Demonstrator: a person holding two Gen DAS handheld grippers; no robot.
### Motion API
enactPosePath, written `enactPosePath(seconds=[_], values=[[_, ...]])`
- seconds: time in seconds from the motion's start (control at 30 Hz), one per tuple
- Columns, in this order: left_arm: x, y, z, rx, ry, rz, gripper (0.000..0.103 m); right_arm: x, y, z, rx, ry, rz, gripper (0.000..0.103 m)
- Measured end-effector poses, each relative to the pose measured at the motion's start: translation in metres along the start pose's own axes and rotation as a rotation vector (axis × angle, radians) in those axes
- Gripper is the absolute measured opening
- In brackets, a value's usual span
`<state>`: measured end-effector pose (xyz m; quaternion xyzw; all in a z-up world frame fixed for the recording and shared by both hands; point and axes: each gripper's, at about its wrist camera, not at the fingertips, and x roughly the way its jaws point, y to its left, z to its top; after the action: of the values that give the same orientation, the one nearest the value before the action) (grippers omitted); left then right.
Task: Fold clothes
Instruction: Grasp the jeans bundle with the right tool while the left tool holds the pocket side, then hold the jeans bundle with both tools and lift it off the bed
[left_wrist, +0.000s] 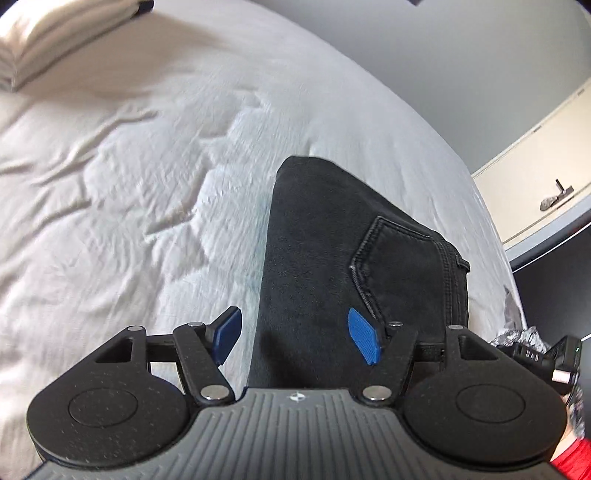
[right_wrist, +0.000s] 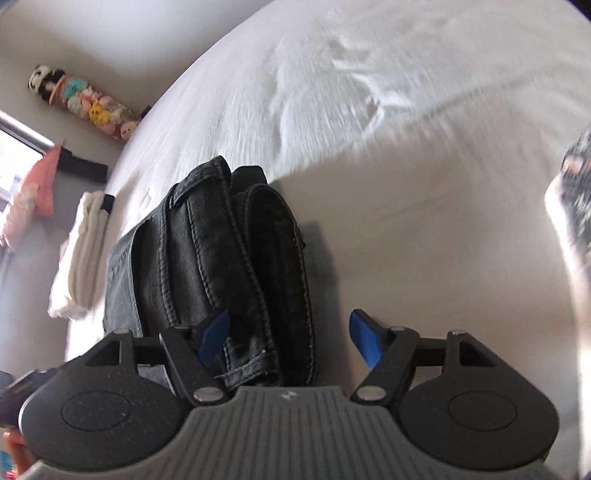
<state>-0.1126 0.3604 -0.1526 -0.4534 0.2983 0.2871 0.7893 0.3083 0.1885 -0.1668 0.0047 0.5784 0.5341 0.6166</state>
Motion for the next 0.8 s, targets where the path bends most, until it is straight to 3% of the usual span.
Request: enactPosePath(seconds=[0.2,0.27,0.4,0.57,0.8], values=[[0.031,0.025,0.004,-0.172,0.090,-0.114,0.077,0.019,-0.004,0.001,0.059,0.052,0.090,0.074],[0.037,0.028,0.005,-0.200,0.104,-0.133,0.077,0.024,-0.002,0.002,0.068,0.064,0.108,0.070],[0.039,0.025,0.006,-0.182,0.110,-0.124,0.066,0.028,0.004,0.003,0.061,0.076,0.106,0.063],[0.027,0.022,0.013,-0.158,0.124,-0.119,0.041,0.024,0.016,0.004,0.068,0.087,0.107,0.055],[-0.002,0.028,0.038,-0.083,0.115,-0.045,0.034,0.029,0.061,-0.012,0.029,0.165,0.135,0.052]])
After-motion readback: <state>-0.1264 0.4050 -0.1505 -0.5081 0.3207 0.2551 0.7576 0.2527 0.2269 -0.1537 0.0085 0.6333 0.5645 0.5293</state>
